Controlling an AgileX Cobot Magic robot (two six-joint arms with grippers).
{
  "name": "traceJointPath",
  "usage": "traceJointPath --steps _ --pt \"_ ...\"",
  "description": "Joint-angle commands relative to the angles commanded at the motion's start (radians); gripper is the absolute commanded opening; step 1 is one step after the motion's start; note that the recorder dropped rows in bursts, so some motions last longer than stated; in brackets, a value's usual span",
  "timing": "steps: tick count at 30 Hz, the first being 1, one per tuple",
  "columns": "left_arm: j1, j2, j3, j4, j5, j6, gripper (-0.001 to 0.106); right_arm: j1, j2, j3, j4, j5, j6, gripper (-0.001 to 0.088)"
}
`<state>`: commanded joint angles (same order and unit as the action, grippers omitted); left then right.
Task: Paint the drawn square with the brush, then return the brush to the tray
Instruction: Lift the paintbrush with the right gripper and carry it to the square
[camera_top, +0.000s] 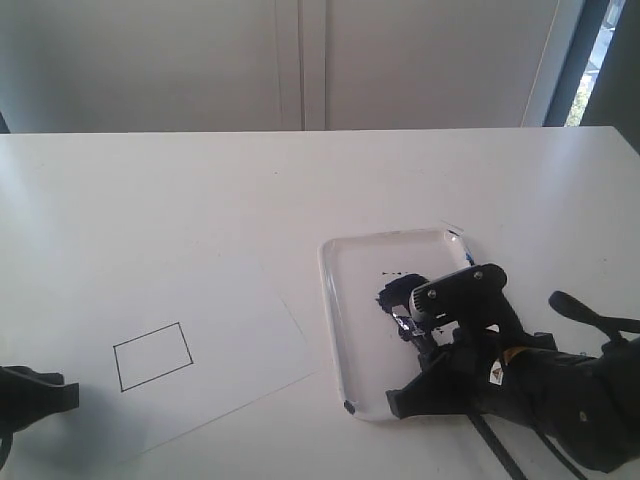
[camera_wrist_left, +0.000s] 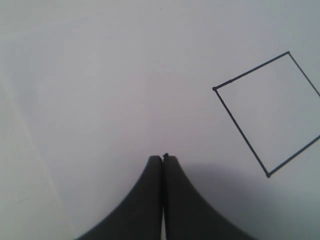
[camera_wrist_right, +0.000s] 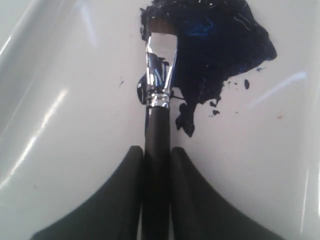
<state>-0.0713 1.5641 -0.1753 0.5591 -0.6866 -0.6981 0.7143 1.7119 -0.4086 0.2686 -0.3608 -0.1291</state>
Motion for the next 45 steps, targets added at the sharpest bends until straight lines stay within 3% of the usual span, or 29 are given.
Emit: traceJointPath --steps 10,19,37,45 --pt "0.000 0.000 0.000 0.000 0.000 0.002 0.000 0.002 -0.251 -0.008 0.000 0.003 0.001 0.0000" --pt "0.000 0.000 0.000 0.000 -0.004 0.002 0.000 0.039 -0.260 -0.152 -0.020 0.154 0.001 0.0000" --pt "0.000 0.000 0.000 0.014 -0.026 0.047 0.000 0.250 0.097 -0.504 -0.020 0.265 -0.006 0.0000" --pt "0.000 0.000 -0.005 0.050 -0.106 0.047 0.000 0.299 0.221 -0.654 -0.039 0.385 -0.006 0.0000"
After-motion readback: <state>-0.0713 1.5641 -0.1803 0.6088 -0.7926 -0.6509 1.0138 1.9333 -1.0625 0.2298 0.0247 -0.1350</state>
